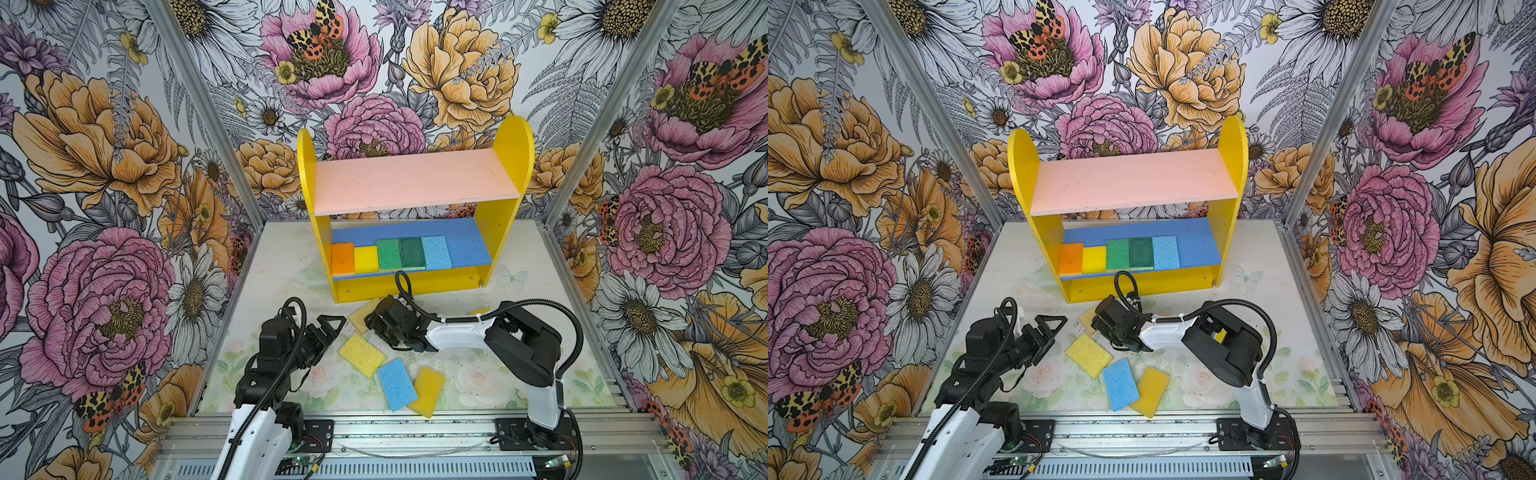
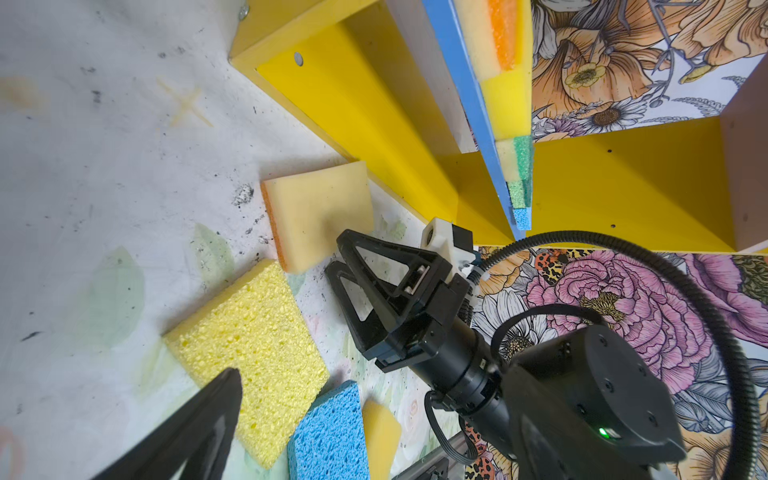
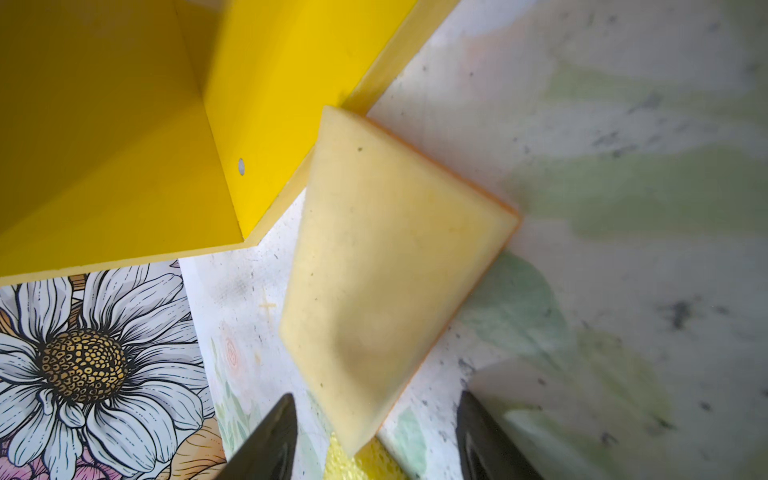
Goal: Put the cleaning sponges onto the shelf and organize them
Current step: 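Grasp the pale yellow foam sponge with the right gripper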
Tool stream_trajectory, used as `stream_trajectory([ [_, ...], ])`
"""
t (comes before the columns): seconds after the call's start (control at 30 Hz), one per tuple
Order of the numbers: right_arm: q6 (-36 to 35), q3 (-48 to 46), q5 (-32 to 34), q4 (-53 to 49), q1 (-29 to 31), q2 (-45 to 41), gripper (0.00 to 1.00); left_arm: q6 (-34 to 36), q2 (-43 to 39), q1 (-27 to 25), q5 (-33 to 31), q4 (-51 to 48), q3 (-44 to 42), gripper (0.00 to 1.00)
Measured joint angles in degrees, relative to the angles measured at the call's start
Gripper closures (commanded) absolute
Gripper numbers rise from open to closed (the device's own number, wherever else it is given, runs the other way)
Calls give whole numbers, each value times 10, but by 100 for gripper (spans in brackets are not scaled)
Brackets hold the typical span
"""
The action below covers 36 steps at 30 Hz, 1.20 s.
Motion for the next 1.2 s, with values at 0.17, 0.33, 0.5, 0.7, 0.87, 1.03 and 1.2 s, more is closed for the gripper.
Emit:
stream_trajectory([
  [0.17,0,24,0,-16,0,14,41,4,0,0,-16,-11,3,1],
  [0.33,0,29,5,-22,0,17,45,5,-4,0,-28,-18,4,1],
  [0.5,-3,38,14,-32,0,24,51,6,-5,0,-30,-20,5,1],
  [0.7,-4,49,16,-35,0,34,57,8,-8,0,-30,-23,5,1],
  [0.87,-4,51,22,-40,0,35,59,8,-8,0,-30,-25,6,1],
  [1.03,-3,60,28,-49,-1,40,62,8,-8,0,-30,-25,6,1],
  [1.2,0,76,29,-54,-2,52,65,8,-8,0,-31,-25,6,1],
])
